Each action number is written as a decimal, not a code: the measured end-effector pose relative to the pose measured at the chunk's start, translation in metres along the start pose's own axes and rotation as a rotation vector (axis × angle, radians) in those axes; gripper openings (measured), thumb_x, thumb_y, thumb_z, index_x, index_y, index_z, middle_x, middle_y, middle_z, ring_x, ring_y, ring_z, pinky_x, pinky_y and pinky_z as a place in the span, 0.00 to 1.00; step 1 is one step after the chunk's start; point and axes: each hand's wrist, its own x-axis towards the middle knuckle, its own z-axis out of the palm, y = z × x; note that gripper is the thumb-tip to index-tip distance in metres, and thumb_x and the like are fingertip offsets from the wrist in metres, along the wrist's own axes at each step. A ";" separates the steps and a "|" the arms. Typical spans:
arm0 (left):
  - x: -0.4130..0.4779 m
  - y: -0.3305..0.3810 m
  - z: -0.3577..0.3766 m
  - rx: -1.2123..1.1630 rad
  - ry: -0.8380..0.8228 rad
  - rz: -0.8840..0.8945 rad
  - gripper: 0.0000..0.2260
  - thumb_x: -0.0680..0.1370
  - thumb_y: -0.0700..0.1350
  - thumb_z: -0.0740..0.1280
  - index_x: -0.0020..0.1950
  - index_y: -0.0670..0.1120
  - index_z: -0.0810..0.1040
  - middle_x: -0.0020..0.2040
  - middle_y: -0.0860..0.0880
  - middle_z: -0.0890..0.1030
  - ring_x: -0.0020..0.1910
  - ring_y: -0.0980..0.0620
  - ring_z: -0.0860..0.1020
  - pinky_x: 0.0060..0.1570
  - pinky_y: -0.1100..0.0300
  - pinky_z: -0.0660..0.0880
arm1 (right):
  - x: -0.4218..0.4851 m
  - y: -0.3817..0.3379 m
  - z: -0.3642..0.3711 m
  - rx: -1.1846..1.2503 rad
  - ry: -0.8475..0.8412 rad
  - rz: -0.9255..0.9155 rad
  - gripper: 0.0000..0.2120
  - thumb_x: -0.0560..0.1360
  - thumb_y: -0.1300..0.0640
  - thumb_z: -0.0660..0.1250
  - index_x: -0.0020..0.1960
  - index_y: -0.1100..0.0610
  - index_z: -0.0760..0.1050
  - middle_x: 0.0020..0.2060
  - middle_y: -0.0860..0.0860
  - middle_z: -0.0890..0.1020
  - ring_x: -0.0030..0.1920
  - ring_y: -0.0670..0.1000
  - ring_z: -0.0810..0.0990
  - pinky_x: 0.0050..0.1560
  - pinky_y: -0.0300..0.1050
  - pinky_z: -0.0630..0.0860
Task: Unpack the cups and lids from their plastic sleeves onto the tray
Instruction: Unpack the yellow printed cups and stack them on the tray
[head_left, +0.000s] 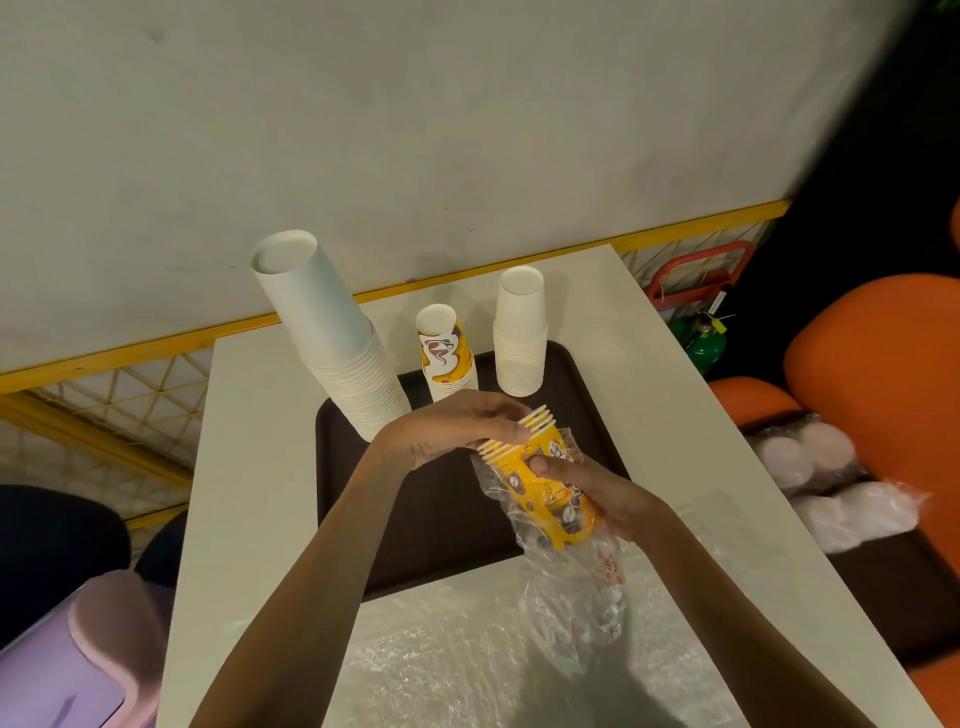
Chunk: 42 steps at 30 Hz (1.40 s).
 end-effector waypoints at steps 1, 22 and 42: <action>-0.002 0.001 0.001 0.006 0.003 0.005 0.31 0.60 0.61 0.70 0.60 0.51 0.73 0.58 0.50 0.79 0.59 0.49 0.78 0.60 0.58 0.75 | -0.005 -0.003 0.005 0.008 -0.005 0.003 0.07 0.79 0.57 0.59 0.54 0.48 0.71 0.47 0.48 0.82 0.45 0.46 0.82 0.45 0.40 0.79; -0.015 -0.008 -0.009 -0.375 0.525 0.118 0.14 0.78 0.52 0.63 0.62 0.49 0.73 0.55 0.48 0.83 0.54 0.51 0.81 0.60 0.53 0.75 | -0.010 0.001 -0.005 0.082 0.159 -0.172 0.11 0.71 0.51 0.65 0.53 0.49 0.75 0.42 0.48 0.85 0.43 0.48 0.84 0.44 0.44 0.80; 0.010 0.019 -0.035 -0.122 1.042 0.321 0.32 0.69 0.40 0.76 0.67 0.43 0.63 0.59 0.49 0.75 0.55 0.53 0.77 0.51 0.62 0.76 | -0.001 -0.009 -0.003 0.121 0.224 -0.189 0.05 0.77 0.52 0.62 0.52 0.48 0.73 0.47 0.49 0.82 0.47 0.50 0.82 0.48 0.46 0.78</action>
